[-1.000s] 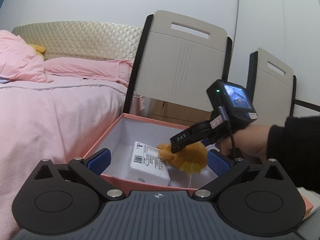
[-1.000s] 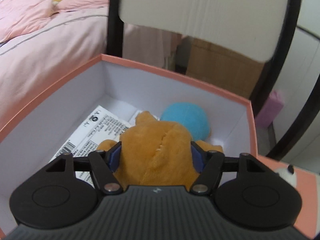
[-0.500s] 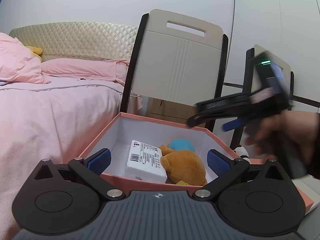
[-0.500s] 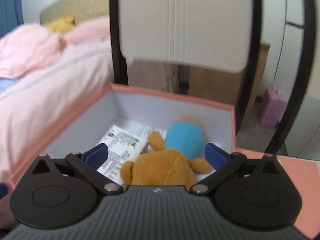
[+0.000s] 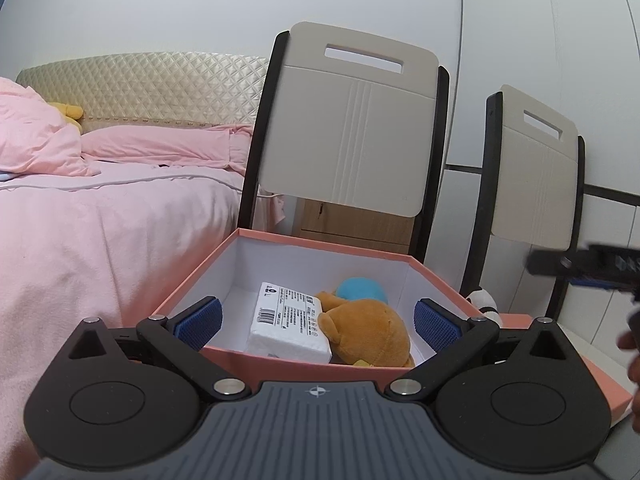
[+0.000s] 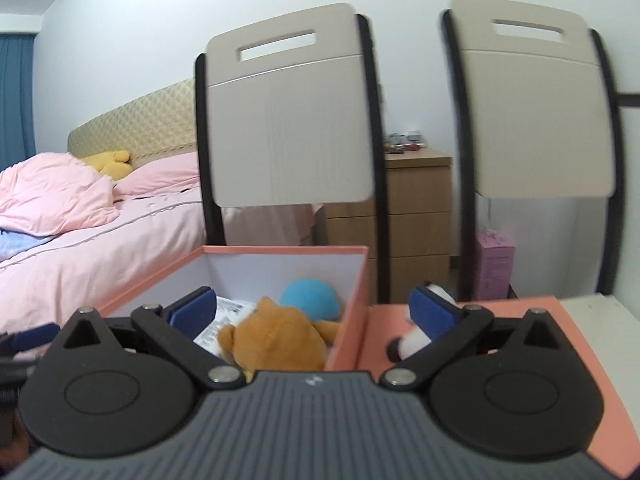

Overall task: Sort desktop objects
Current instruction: 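Withdraw the right gripper and move it toward the panda plush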

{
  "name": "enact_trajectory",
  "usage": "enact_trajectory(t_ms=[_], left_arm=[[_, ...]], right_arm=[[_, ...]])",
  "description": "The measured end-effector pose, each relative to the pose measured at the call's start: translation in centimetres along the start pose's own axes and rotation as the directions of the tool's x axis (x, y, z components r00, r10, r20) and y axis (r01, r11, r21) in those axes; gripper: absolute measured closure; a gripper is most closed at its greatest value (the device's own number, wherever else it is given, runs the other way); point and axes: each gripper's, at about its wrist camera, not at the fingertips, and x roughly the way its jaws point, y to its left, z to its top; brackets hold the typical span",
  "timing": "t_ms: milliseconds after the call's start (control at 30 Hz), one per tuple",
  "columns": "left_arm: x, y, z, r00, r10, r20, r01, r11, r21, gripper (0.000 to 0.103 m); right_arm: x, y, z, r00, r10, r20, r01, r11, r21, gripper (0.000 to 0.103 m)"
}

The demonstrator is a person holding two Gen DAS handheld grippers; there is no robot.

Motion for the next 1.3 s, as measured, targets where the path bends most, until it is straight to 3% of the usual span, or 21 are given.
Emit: enact_trajectory(t_ms=[167, 467, 1300], left_arm=[[0.0, -0.2, -0.1, 1.0, 0.005, 0.0, -0.005, 1.0, 0.017, 0.0], [-0.1, -0.5, -0.3, 1.0, -0.004, -0.002, 0.004, 1.0, 0.025, 0.0], [-0.1, -1.0, -0.3, 1.0, -0.005, -0.005, 0.006, 0.999, 0.032, 0.0]], right_arm=[[-2.0, -1.1, -1.7, 0.999, -0.026, 0.034, 0.025, 0.999, 0.047, 0.0], [-4.3, 0.0, -3.3, 0.995, -0.048, 0.087, 0.049, 0.999, -0.003, 0.0], [-4.3, -0.6, -3.5, 0.991, -0.09, 0.099, 0.087, 0.995, 0.042, 0.0]])
